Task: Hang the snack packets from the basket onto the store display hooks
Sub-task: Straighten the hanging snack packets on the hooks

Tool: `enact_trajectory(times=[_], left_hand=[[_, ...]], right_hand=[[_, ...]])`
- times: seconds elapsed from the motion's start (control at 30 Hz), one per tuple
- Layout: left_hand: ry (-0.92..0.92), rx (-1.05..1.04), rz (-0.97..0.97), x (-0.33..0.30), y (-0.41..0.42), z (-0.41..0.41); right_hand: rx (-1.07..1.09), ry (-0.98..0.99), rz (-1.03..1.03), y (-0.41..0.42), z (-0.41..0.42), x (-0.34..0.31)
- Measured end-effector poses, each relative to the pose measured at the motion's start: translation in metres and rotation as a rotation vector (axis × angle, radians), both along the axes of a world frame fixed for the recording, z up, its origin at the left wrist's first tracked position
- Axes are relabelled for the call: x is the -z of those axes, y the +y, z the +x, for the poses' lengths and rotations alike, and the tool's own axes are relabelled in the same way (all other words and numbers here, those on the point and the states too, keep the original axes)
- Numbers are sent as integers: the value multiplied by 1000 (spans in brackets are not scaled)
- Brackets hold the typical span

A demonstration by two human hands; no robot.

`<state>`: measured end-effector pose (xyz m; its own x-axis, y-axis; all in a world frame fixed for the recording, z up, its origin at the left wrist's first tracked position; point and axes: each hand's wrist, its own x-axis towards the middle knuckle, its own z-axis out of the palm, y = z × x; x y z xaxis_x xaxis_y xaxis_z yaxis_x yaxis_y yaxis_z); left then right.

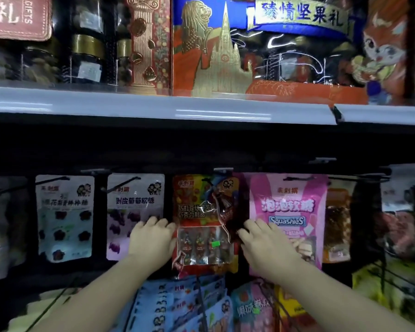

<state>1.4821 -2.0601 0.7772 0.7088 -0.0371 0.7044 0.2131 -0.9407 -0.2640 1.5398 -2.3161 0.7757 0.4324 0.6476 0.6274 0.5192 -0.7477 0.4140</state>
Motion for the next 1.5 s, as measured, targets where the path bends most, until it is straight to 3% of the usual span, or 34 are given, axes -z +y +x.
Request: enact_trajectory(times=[0.2, 0.33, 0.5, 0.77, 1.03, 1.2, 1.37, 1.5], left_hand=[[129, 67, 15, -12, -32, -28], [110, 150, 43, -17, -66, -38], [193, 153, -24, -17, -111, -22], [184, 91, -140, -10, -177, 4], [133, 81, -530, -9, -201, 24], [149, 27, -622, -6, -192, 54], [150, -17, -650, -6, -183, 87], [147, -26, -662, -3, -174, 113]], right_hand=[[233, -18, 17, -58, -38, 5], [360, 4, 56, -101, -44, 4], [456, 137, 43, -138, -30, -9], [283, 271, 33, -166, 45, -8], [66, 318, 162, -161, 90, -3], [76, 474, 368, -150, 108, 0], [70, 757, 680, -143, 135, -5], [109, 806, 738, -129, 150, -8]])
